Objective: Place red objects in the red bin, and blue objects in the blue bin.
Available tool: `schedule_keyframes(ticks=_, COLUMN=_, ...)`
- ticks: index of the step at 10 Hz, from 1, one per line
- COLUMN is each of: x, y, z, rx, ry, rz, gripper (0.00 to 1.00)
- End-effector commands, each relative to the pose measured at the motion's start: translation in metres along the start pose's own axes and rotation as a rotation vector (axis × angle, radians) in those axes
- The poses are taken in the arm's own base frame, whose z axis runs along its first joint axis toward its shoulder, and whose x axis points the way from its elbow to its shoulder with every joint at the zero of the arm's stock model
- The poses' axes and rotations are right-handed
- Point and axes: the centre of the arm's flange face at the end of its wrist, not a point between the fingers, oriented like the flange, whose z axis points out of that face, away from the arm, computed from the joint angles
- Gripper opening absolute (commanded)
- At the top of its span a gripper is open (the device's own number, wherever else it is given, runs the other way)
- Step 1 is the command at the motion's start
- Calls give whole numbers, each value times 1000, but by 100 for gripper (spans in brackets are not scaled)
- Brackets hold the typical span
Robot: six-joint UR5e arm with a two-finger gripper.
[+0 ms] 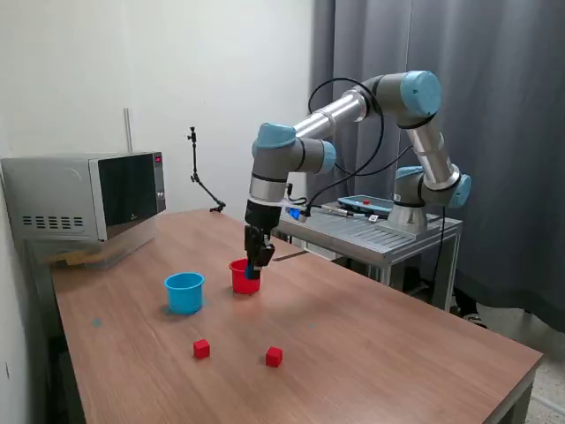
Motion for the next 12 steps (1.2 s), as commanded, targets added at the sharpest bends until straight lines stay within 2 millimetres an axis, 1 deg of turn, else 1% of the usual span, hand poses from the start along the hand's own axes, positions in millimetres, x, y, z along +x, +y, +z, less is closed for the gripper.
schedule_keyframes(ticks=1, x=-64, y=37, z=-2, rx=-14, ry=-10, rz=91, gripper=0)
schedule_keyframes(ticks=2, x=-84, y=54, z=-4, rx=-32, ry=-7, rz=113, gripper=0)
schedule_keyframes(ticks=3, x=-93, y=69, z=1, rx=-14, ry=-13, rz=119, gripper=0)
schedule_keyframes(ticks=4, x=-92, y=76, z=7, rx=-8, ry=-15, rz=102, gripper=0)
schedule_keyframes(ticks=6, x=-90, y=86, z=22, rx=-8, ry=-13, rz=100, gripper=0)
schedule_keyframes(ticks=7, x=-95, y=92, z=29, rx=-8, ry=-14, rz=100, gripper=0)
schedule_keyframes(ticks=9, x=-104, y=98, z=40, rx=-5, ry=-17, rz=112, gripper=0)
schedule_keyframes(ticks=10, x=-112, y=102, z=45, rx=-1, ry=-19, rz=122, gripper=0)
schedule_keyframes(ticks=12, x=-119, y=106, z=49, rx=-2, ry=-20, rz=131, gripper=0)
